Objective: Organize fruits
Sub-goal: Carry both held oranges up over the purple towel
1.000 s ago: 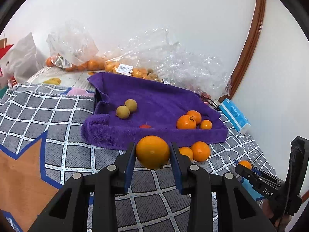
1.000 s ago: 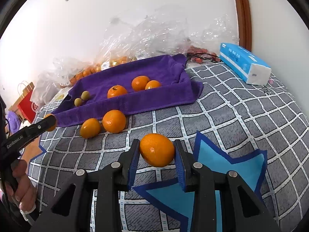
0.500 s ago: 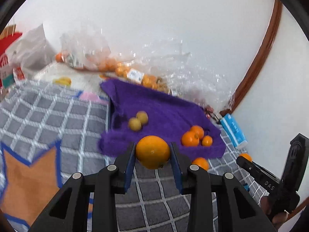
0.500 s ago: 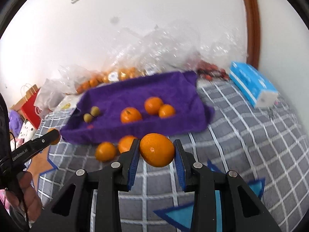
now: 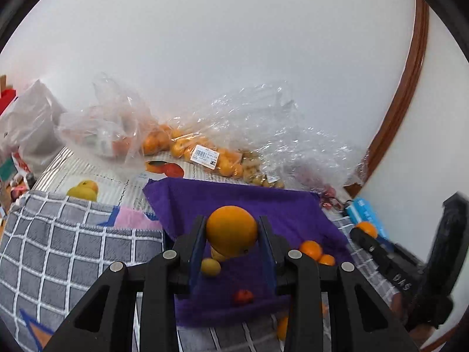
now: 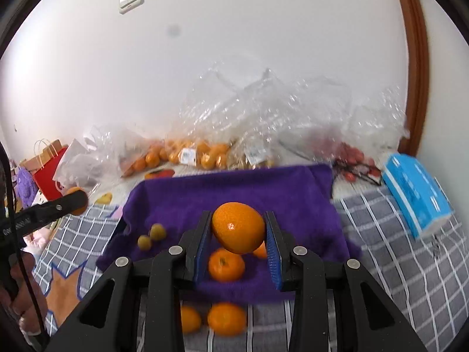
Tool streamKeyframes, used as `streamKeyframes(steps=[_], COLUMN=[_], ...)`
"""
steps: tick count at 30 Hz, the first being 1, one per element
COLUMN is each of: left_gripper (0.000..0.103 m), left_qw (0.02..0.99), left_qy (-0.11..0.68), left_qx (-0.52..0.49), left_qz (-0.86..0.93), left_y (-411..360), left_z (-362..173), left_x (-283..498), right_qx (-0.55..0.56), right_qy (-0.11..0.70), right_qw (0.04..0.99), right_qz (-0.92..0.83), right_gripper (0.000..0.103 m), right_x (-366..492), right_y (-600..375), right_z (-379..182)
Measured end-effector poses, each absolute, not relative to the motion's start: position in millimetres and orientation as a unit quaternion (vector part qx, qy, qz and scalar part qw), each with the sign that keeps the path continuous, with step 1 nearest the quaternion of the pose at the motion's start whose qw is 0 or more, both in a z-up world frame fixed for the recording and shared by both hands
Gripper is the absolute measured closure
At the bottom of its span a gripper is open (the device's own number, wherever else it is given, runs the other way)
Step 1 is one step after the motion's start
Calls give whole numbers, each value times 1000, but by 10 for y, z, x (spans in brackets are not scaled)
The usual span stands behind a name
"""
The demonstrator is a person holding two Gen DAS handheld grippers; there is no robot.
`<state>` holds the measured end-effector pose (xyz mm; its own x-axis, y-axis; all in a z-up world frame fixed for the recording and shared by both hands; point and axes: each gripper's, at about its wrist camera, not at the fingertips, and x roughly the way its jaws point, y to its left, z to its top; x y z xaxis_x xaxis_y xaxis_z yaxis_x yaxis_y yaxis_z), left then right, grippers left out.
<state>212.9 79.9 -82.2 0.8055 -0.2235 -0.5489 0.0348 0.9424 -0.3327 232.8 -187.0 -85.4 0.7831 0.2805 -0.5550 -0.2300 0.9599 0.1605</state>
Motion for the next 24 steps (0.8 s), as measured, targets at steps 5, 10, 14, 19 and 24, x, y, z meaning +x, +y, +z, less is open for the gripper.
streamKeyframes(steps=[5, 10, 14, 19, 24], left_gripper=[70, 70, 70, 70, 70], left_qw=[929, 936, 934, 923, 922], left_qy=[319, 317, 324, 341, 334], left_qx=[-169, -139, -129, -159, -182], left_qz=[-82, -68, -76, -84, -76], left_y=[796, 730, 668, 768, 884], left_z=[-1151, -1278, -1354, -1427, -1430], left_x=[2250, 2257, 2293, 2363, 2357], right_qx=[46, 41, 37, 41, 46], right_qy=[308, 309, 309, 312, 318], right_qw=[941, 939, 940, 940, 939], right_qz=[136, 146, 141, 134, 126], right_gripper=[68, 68, 68, 68, 68], right_x=[2473, 2472, 2473, 2498, 2530], right_y=[-1838, -1856, -1884, -1941, -1995], right_z=[-1065, -1259, -1285, -1313, -1351])
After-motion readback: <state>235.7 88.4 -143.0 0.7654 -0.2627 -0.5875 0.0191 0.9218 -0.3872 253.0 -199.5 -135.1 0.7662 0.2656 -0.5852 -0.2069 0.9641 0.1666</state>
